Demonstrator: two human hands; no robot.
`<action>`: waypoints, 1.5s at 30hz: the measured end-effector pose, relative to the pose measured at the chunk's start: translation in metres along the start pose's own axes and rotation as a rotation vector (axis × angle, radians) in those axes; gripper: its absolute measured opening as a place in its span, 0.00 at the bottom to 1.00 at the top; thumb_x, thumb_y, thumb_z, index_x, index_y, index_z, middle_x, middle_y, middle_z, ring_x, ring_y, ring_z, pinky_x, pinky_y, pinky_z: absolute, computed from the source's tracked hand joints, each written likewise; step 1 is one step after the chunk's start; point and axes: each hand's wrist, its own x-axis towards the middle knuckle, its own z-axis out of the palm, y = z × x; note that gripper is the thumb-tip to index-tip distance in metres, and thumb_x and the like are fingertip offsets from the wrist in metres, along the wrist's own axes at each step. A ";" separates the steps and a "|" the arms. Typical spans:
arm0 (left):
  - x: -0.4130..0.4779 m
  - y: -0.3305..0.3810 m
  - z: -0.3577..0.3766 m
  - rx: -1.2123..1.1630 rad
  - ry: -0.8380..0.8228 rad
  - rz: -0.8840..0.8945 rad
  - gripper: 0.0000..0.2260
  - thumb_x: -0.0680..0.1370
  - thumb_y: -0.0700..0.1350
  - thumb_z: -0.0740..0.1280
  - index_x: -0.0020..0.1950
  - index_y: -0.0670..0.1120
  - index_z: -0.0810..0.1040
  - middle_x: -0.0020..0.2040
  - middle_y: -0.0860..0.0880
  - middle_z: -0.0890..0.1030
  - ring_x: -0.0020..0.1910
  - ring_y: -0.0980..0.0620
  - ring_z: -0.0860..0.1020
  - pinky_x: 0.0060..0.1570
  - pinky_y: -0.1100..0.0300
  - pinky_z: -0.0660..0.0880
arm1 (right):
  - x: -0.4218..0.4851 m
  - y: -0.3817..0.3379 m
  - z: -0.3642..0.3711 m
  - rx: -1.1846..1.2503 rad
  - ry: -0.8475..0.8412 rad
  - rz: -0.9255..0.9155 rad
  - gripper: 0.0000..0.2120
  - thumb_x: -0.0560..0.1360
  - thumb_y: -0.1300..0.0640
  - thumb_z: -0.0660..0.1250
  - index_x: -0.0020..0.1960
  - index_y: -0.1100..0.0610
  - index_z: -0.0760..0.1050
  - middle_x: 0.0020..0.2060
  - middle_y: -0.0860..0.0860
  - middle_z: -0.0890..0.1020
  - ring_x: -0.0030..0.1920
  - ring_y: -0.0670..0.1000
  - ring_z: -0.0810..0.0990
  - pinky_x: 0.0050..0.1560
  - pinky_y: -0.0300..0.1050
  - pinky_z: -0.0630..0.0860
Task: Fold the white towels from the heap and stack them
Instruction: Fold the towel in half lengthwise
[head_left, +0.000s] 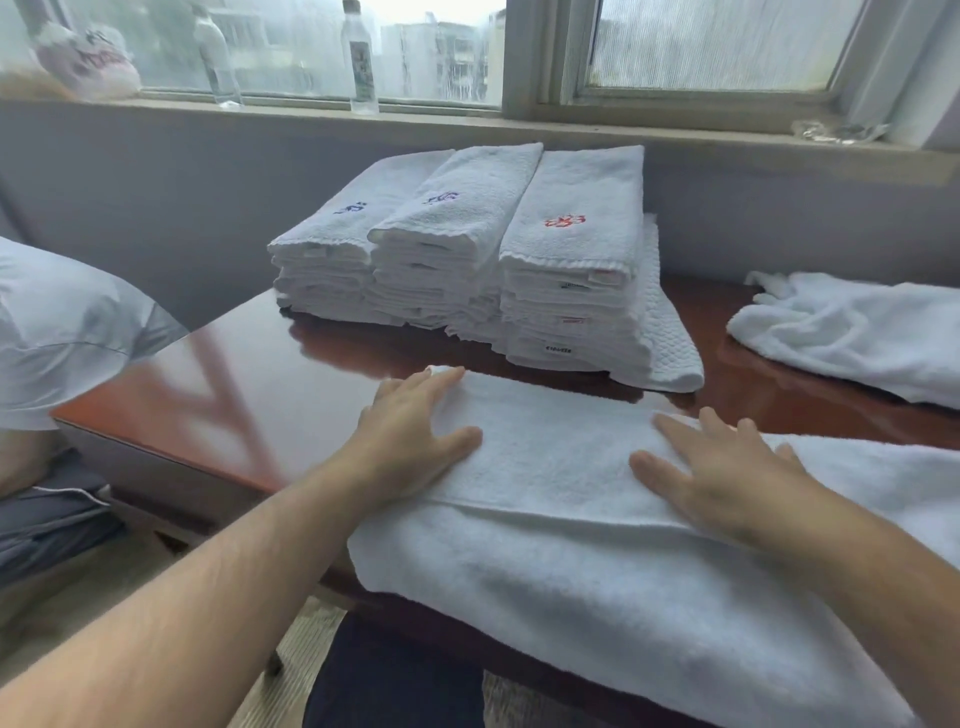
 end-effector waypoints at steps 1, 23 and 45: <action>0.006 -0.001 -0.001 0.013 0.000 0.003 0.34 0.77 0.60 0.68 0.81 0.58 0.58 0.80 0.53 0.62 0.79 0.50 0.54 0.77 0.46 0.56 | 0.003 0.002 0.006 0.025 0.002 -0.012 0.37 0.74 0.24 0.41 0.80 0.36 0.47 0.82 0.51 0.48 0.81 0.60 0.46 0.77 0.63 0.46; -0.005 0.239 0.137 0.200 -0.153 0.789 0.27 0.74 0.72 0.58 0.70 0.62 0.70 0.67 0.56 0.70 0.66 0.52 0.66 0.64 0.51 0.64 | -0.102 0.235 0.028 0.176 0.286 0.802 0.39 0.77 0.30 0.42 0.80 0.51 0.58 0.78 0.58 0.61 0.76 0.61 0.59 0.72 0.61 0.62; -0.012 0.240 0.141 0.033 -0.077 0.839 0.11 0.80 0.56 0.64 0.60 0.60 0.81 0.51 0.60 0.77 0.51 0.56 0.75 0.48 0.57 0.75 | -0.093 0.270 0.024 0.681 1.172 0.858 0.21 0.77 0.60 0.58 0.67 0.61 0.79 0.64 0.58 0.81 0.69 0.61 0.73 0.59 0.41 0.68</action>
